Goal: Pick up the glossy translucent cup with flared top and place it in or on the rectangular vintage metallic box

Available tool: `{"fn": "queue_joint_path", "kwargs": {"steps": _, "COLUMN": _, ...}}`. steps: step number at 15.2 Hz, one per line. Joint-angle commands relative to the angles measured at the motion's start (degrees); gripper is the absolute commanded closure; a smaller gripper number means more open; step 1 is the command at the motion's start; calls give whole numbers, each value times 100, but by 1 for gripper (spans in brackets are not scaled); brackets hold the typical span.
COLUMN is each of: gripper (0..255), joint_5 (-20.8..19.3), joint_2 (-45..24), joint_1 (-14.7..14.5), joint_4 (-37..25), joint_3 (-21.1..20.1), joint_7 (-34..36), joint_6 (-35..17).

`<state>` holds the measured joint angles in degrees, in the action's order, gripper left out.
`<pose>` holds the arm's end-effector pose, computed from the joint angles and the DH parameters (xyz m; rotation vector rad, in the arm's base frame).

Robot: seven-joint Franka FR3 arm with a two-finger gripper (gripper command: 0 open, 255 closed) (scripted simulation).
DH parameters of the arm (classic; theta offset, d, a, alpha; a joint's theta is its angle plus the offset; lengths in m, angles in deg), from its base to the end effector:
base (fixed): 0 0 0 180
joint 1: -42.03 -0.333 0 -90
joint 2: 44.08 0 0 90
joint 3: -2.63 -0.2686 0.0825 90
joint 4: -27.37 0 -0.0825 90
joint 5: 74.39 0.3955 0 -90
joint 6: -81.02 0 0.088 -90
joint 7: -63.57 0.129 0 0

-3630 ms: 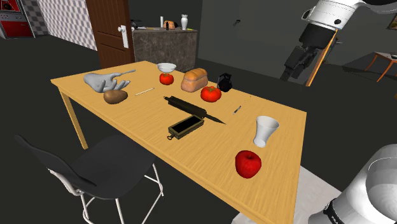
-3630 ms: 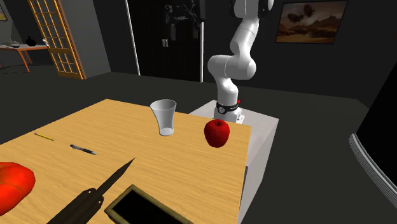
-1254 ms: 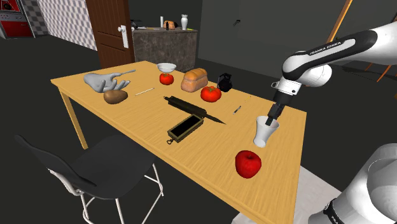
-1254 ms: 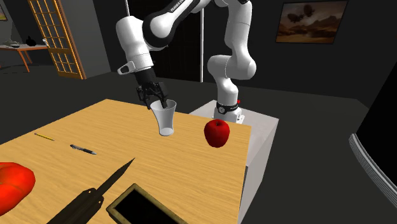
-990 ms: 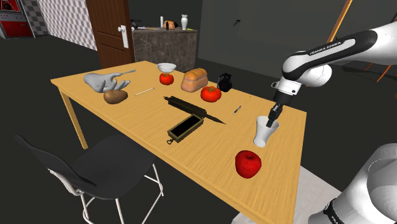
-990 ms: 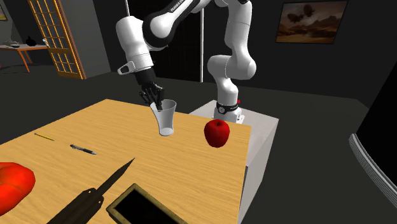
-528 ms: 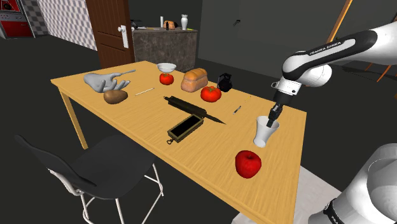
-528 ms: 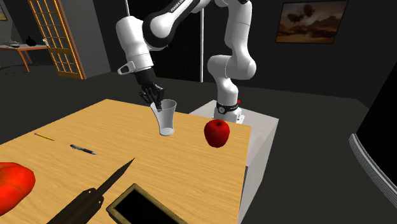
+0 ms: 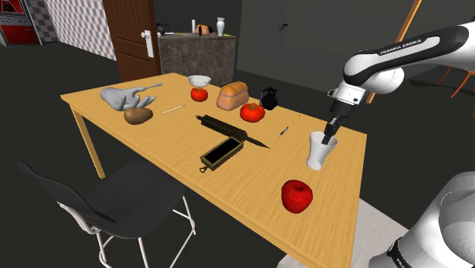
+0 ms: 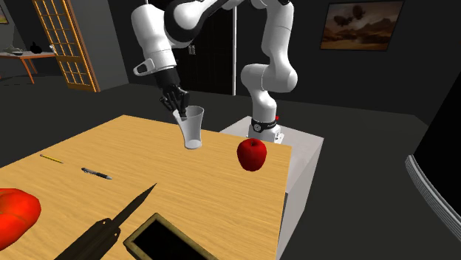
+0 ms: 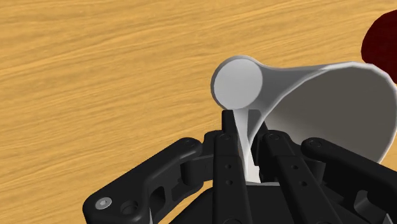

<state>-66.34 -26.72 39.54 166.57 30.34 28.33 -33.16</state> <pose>0.4145 -0.1716 0.3234 -2.8226 -0.1935 0.0270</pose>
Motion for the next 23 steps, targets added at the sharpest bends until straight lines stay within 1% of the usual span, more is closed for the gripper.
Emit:
{"fn": "queue_joint_path", "kwargs": {"steps": 1, "gripper": 255, "joint_5": -42, "joint_2": 101, "joint_1": 11, "joint_4": -88, "joint_3": -35, "joint_7": 81, "joint_6": 172}}
{"fn": "queue_joint_path", "kwargs": {"steps": 15, "gripper": 255, "joint_5": -168, "joint_2": 465, "joint_1": 35, "joint_4": -864, "joint_3": -183, "joint_7": 427, "joint_6": 1245}}
{"fn": "queue_joint_path", "kwargs": {"steps": 23, "gripper": 255, "joint_5": 436, "joint_2": -395, "joint_1": -513, "joint_4": -1675, "joint_3": -678, "joint_7": 1131, "joint_6": 1084}}
